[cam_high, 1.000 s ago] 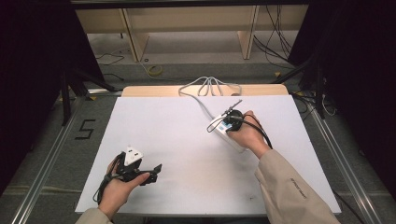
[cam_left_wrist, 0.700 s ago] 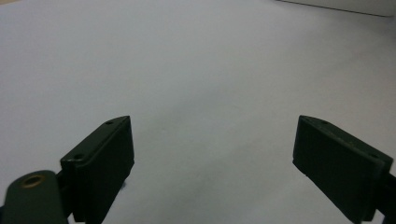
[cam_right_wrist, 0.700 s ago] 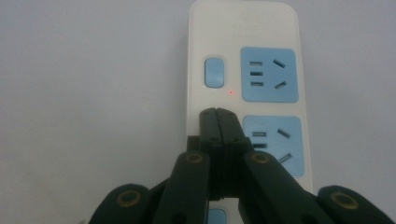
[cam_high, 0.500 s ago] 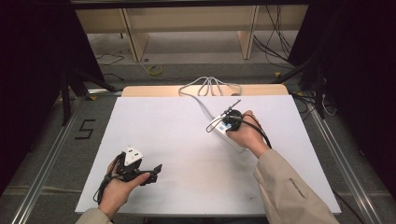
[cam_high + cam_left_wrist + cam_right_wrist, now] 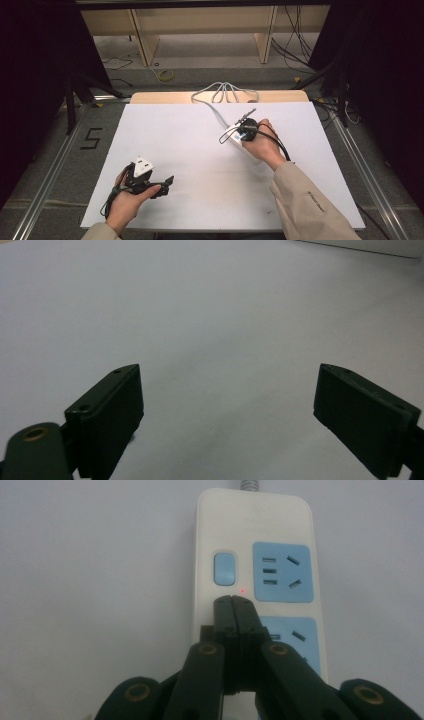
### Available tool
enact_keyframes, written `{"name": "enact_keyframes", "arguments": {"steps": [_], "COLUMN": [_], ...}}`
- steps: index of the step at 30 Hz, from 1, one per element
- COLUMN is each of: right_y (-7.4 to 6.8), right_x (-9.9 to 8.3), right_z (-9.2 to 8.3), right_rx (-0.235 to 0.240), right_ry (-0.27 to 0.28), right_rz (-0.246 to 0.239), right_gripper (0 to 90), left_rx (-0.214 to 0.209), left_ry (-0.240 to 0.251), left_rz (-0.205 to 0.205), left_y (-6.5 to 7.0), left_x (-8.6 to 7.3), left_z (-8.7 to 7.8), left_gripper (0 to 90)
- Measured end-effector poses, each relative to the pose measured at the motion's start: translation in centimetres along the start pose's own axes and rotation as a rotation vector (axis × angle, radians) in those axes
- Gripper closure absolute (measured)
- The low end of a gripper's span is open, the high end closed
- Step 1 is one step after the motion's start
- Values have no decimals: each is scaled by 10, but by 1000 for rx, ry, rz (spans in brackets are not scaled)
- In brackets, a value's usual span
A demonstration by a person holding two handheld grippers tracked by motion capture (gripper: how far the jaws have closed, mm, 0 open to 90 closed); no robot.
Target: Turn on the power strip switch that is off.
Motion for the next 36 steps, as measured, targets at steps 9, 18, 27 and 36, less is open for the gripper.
{"name": "enact_keyframes", "arguments": {"steps": [9, 18, 27, 36], "right_y": [1, 2, -1, -1], "right_x": [0, -1, -2, -3], "right_z": [0, 0, -2, -2], "right_rx": [32, 31, 37, 32], "right_ry": [9, 5, -8, 1], "right_rz": [29, 17, 28, 28], "right_gripper": [900, 900, 900, 900], "left_rx": [2, 3, 4, 8], "left_ry": [1, 0, 0, 3], "left_rz": [1, -2, -1, -3], "left_y": [-1, -1, -1, -2], "left_x": [0, -1, -1, -1], "left_z": [-1, -1, -2, -2], "left_gripper": [121, 121, 121, 121]}}
Point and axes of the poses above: each handheld gripper's, and its own axes: z roughly forward along the jaws, x roughly out of its top, y roughly to its right, the point moved 8 cm from there along z, roughly forward along the jaws, and after that the axes turned 3 degrees about -y, right-handed, at the moved point
